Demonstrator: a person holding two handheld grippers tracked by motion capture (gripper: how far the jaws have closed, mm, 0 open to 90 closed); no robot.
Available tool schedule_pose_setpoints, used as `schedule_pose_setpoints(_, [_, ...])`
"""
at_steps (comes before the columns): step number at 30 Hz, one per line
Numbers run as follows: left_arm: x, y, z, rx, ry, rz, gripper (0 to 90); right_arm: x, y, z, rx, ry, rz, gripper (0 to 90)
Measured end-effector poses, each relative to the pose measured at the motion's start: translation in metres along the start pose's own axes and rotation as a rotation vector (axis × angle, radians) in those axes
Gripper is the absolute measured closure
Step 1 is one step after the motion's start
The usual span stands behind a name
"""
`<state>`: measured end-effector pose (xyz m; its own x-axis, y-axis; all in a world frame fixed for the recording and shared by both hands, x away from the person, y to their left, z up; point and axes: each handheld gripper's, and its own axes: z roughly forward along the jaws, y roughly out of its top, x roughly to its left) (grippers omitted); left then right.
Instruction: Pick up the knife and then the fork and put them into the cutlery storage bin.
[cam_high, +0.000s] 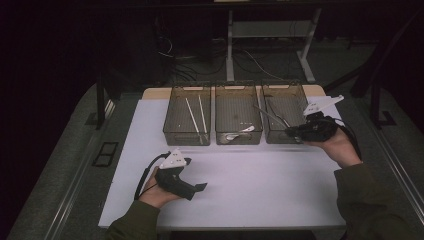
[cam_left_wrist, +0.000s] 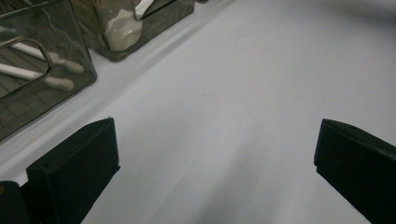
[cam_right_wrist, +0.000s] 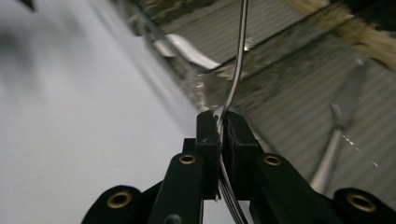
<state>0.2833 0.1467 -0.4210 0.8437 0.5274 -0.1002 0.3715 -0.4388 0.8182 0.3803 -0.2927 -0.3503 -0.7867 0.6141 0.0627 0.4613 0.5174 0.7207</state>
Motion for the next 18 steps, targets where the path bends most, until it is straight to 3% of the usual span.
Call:
schedule_pose_setpoints(5, [-0.003,-0.004,-0.002,-0.016,-0.004,-0.002,0.0,-0.026,0.004,-0.003,0.004,-0.078,0.077,85.2])
schedule_pose_setpoints(8, [-0.002,-0.005,-0.003,-0.027,-0.011,-0.002,0.0,-0.041,0.004,0.001,0.02,-0.101,0.128,85.2])
schedule_pose_setpoints(16, [0.0,-0.006,-0.002,-0.025,-0.025,-0.004,0.0,-0.068,0.0,0.034,0.104,-0.149,0.255,84.9])
schedule_pose_setpoints(18, [0.0,-0.006,-0.002,-0.023,-0.031,-0.003,0.0,-0.071,-0.001,0.041,0.124,-0.166,0.259,84.4])
